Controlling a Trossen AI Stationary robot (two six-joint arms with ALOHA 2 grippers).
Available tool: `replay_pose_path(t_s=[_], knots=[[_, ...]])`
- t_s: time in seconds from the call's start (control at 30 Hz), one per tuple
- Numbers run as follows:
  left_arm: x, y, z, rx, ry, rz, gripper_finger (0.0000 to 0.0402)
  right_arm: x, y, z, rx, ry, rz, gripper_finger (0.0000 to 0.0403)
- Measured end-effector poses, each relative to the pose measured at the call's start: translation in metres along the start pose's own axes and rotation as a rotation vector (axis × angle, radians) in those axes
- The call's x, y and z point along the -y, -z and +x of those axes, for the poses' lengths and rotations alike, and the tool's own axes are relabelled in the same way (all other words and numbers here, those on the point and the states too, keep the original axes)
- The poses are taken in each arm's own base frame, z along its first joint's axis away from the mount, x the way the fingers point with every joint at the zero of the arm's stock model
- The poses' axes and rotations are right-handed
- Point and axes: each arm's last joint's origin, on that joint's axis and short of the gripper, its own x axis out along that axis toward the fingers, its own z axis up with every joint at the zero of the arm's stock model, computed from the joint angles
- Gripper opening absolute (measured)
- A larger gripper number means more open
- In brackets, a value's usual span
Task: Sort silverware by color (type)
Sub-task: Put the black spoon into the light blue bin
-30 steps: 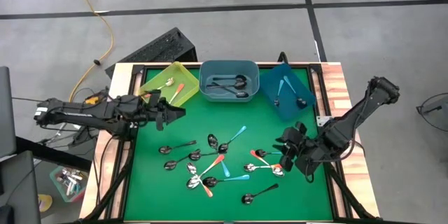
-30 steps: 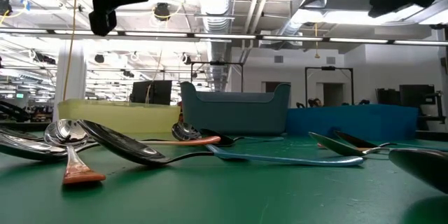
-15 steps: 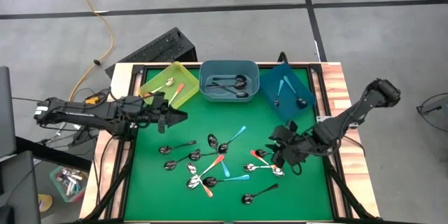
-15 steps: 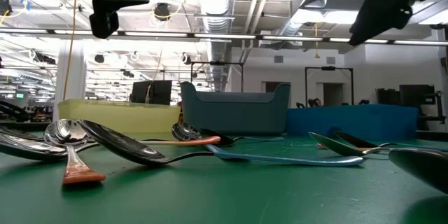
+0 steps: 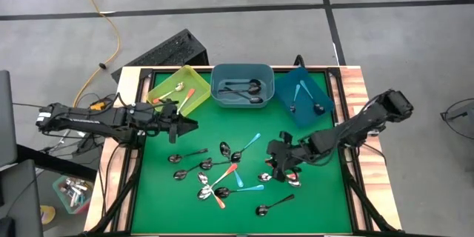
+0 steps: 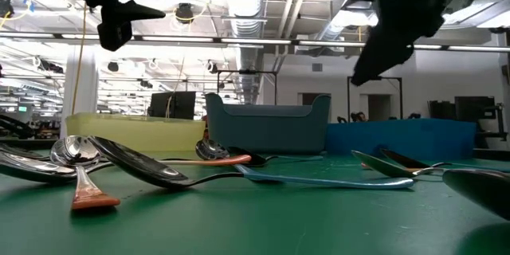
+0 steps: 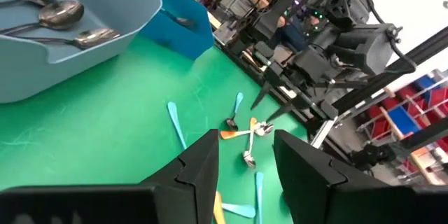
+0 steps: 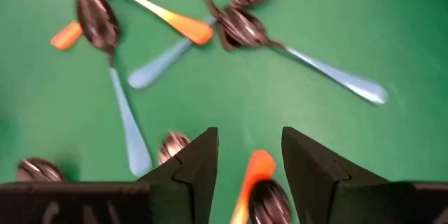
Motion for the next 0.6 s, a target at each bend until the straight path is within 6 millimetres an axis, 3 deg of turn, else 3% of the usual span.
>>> replay_pose_path(t_s=[0.27,0.6], knots=[[-0.001,0.003,0.0,-0.048,0.008,0.114,0.0166,0.014,-0.01,0.014,-0.027,-0.035,0.041,0.0171],[-0.013,0.03,0.001,-0.324,-0.101,0.25,0.0193,0.016,-0.015,0.013,0.0,-0.047,0.063,0.0171]])
